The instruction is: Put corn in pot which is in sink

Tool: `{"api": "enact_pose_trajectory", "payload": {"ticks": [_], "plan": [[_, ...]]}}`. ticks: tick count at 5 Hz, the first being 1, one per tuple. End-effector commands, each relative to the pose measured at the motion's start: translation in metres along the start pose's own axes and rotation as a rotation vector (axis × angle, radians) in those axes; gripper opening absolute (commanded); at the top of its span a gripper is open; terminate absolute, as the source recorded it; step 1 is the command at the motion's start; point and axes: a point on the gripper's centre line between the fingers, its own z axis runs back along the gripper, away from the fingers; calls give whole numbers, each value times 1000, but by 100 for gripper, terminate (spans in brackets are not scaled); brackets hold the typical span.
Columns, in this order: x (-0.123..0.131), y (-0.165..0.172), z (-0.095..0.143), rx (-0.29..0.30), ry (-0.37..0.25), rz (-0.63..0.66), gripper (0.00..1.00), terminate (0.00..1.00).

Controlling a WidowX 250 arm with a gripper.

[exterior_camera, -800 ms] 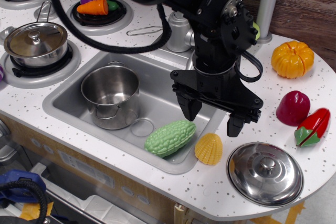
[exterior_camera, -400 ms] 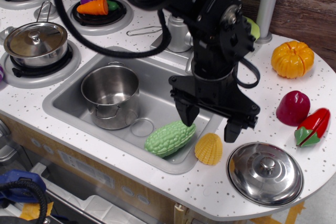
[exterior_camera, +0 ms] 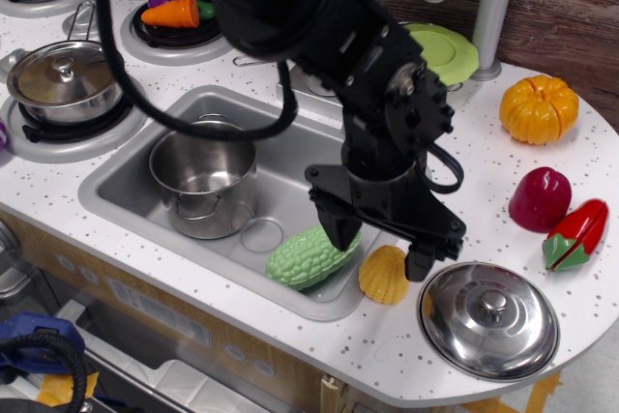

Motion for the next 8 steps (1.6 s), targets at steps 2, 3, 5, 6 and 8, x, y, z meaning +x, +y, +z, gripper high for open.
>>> {"api": "enact_pose_trajectory", "payload": {"ticks": [2, 3, 5, 6, 8], "plan": [[4, 5, -24, -44, -82, 20, 100, 0], [5, 6, -24, -45, -78, 19, 100, 0], [15, 20, -3, -26, -24, -44, 0, 0], [19, 39, 10, -20, -10, -88, 0, 0], [29, 100, 22, 22, -19, -206, 0, 0]]}}
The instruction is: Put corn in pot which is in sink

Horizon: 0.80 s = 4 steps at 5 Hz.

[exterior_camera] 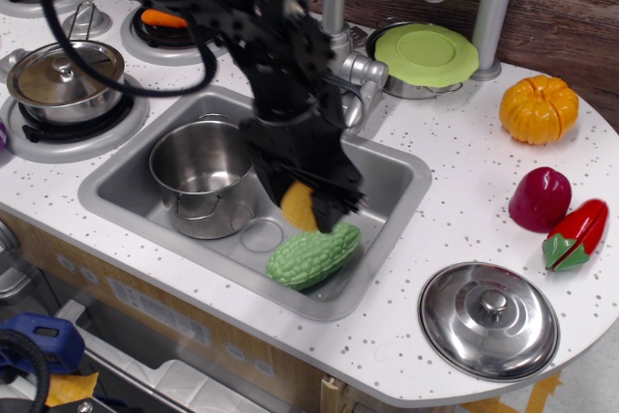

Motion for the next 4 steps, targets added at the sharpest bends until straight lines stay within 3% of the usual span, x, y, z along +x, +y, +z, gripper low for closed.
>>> {"api": "enact_pose_trajectory", "payload": {"ticks": [1, 3, 4], "plan": [[11, 52, 16, 54, -86, -57, 0, 0], [6, 98, 0, 121, -161, -128, 0, 0], [4, 113, -3, 116, -153, -151, 0, 0]]}}
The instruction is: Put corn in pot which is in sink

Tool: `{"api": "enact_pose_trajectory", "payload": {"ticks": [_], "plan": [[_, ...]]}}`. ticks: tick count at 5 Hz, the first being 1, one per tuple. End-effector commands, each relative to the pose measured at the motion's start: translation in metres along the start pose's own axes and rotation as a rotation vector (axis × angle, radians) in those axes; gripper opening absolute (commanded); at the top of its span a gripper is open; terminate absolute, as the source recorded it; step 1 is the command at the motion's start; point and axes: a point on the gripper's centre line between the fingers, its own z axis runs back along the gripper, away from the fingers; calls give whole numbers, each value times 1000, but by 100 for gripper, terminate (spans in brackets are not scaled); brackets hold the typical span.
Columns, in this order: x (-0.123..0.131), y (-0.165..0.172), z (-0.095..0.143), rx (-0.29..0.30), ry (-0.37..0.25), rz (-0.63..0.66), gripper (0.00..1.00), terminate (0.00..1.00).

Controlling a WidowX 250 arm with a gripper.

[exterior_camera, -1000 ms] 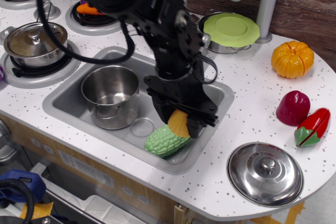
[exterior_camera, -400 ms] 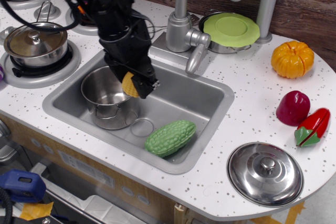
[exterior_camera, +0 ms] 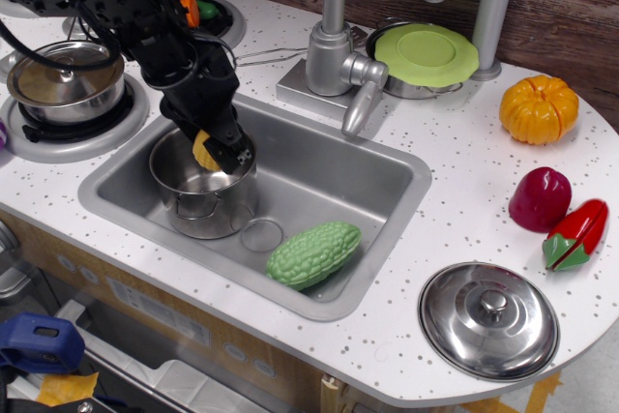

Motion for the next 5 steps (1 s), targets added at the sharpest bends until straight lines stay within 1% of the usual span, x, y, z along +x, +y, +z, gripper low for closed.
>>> {"api": "enact_pose_trajectory", "payload": {"ticks": [1, 2, 4, 5], "plan": [[-6, 29, -1, 23, -21, -27, 0, 0], [-6, 29, -1, 23, -21, -27, 100, 0], [-6, 29, -1, 23, -21, -27, 100, 0], [-6, 29, -1, 23, -21, -27, 100, 100]]}}
